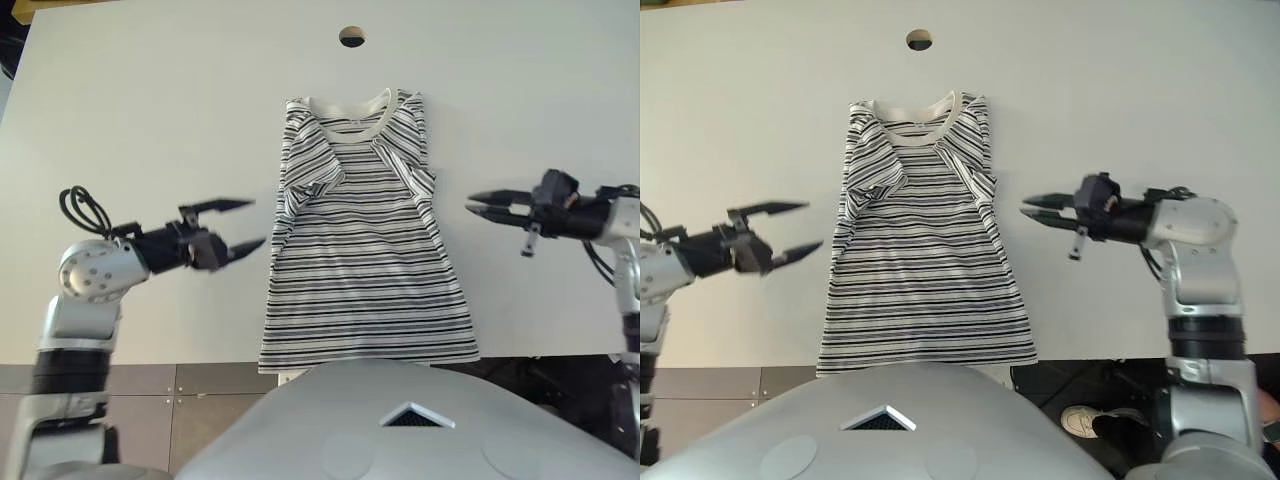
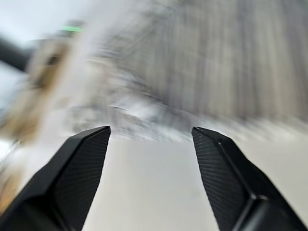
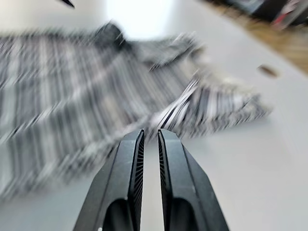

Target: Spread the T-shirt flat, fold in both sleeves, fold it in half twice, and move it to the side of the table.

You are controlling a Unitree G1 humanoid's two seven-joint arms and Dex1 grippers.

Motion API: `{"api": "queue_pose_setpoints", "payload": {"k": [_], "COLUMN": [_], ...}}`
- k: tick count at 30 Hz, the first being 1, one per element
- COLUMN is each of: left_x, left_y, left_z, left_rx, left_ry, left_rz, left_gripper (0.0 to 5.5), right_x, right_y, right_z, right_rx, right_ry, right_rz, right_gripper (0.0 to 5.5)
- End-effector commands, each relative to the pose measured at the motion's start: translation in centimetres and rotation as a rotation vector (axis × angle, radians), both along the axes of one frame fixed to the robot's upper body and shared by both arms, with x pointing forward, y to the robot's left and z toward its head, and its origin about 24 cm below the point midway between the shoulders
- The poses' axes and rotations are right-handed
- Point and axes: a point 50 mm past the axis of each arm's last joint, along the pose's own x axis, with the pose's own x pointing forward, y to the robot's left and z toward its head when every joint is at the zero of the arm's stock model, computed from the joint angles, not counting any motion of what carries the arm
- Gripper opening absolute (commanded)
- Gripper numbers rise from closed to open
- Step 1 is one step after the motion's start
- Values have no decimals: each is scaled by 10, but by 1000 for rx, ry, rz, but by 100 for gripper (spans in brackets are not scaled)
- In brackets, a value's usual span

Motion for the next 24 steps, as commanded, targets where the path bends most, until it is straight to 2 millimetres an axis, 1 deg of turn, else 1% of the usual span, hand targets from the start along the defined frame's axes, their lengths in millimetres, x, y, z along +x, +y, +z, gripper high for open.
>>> {"api": "queue_pose_setpoints", "payload": {"k": [1, 3, 4, 7, 10, 15, 17, 20, 24], "left_x": [-21, -32, -36, -46, -55, -69, -71, -69, -73], "left_y": [18, 24, 24, 21, 13, -13, -22, -31, -41], "left_z": [2, 0, 0, -5, -16, -27, -28, -28, -27], "left_rx": [223, 307, 324, 344, 312, 190, 159, 132, 94], "left_ry": [85, 119, 129, 143, 160, 188, 193, 186, 196], "left_rz": [-192, -267, -293, -356, -404, -441, -447, -453, -464], "left_gripper": [335, 337, 337, 379, 383, 383, 383, 383, 383], "right_x": [-27, -42, -48, -61, -74, -90, -93, -94, -93], "right_y": [-4, -4, -3, 8, 17, 26, 30, 33, 35], "right_z": [-2, -10, -14, -22, -30, -40, -39, -40, -40], "right_rx": [-269, -377, -394, -362, -351, -319, -301, -287, -286], "right_ry": [-50, -90, -96, -114, -140, -140, -150, -165, -177], "right_rz": [223, 347, 386, 459, 551, 633, 650, 663, 673], "right_gripper": [55, 86, 103, 144, 144, 144, 144, 144, 144]}}
